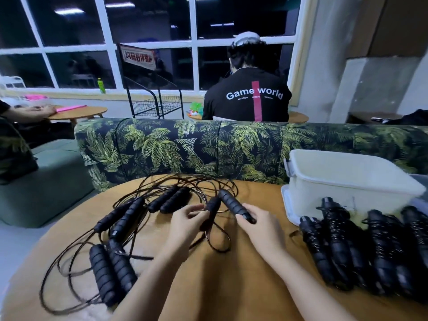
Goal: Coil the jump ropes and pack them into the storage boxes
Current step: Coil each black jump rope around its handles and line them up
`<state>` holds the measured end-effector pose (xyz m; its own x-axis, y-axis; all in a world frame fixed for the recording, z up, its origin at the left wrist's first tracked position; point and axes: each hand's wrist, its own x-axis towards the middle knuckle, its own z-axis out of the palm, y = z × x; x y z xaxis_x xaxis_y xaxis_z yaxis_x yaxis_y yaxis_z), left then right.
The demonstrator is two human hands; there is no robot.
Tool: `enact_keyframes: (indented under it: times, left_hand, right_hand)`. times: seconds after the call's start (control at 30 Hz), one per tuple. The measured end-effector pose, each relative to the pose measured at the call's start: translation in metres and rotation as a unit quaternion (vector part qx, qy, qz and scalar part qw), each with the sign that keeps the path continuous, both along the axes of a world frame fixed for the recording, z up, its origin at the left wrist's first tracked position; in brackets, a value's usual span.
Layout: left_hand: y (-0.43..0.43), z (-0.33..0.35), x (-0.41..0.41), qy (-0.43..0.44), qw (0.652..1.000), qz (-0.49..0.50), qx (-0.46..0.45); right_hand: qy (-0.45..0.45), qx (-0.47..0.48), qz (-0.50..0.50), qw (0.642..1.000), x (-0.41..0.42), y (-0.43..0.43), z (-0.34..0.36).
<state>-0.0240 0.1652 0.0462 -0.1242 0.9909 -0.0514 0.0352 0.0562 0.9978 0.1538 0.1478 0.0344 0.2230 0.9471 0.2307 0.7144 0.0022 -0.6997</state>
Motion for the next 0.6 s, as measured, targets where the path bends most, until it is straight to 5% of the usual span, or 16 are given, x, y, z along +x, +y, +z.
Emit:
enact_keyframes:
  times: [0.27,0.47,0.6]
  left_hand:
    - [-0.115,-0.023,0.013,0.023,0.992,-0.125,-0.014]
    - [-0.130,-0.043,-0.017,0.216,0.969,-0.111,0.034]
    - [-0.129,-0.049,-0.010,0.356,0.928,-0.104,0.035]
  right_hand:
    - [-0.097,-0.014,-0.063,0.993,0.015,-0.150,-0.027]
    - [-0.076,-0.071,0.119,0.987,-0.022,-0.194,-0.045]
    - [-0.056,-0.035,0.098,0.993,-0.004,-0.186,-0.046]
